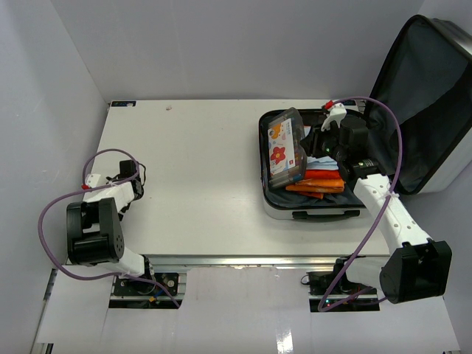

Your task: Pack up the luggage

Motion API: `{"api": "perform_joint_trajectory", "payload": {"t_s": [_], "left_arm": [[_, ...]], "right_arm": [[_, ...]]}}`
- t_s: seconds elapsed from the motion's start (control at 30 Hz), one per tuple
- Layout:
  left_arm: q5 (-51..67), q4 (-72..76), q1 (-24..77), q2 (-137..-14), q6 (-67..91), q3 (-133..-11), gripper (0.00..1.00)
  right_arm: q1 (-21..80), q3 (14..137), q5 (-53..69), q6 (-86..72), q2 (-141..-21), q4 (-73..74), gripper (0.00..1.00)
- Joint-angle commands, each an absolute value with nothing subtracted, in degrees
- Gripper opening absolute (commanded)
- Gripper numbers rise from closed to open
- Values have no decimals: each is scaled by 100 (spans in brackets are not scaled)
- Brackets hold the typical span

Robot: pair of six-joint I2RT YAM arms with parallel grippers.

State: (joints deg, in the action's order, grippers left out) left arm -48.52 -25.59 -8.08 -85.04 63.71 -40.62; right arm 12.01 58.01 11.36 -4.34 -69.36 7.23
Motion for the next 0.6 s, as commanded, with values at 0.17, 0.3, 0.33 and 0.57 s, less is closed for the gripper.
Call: {"api": "perform_joint_trajectory", "payload": {"t_s": [0.17,0.3,0.33,0.57], "left_arm": [[-4882,-2566,-807,-8642,6366,-4020,80],[-4811,-2584,-826,-8689,6296,-4078,77],[-4803,-2585,-828,-8685,6313,-4071,76],[-5029,-2844,-888,-8940,6495,-4075,75]], "right_arm": [[1195,5739,925,-455,-6778,696,37],[1201,5748,926,-457,-6826,691,37],[1195,5747,946,-456,-6841,678,37],[1195,5737,1131,-439,-6877,595,38]]}}
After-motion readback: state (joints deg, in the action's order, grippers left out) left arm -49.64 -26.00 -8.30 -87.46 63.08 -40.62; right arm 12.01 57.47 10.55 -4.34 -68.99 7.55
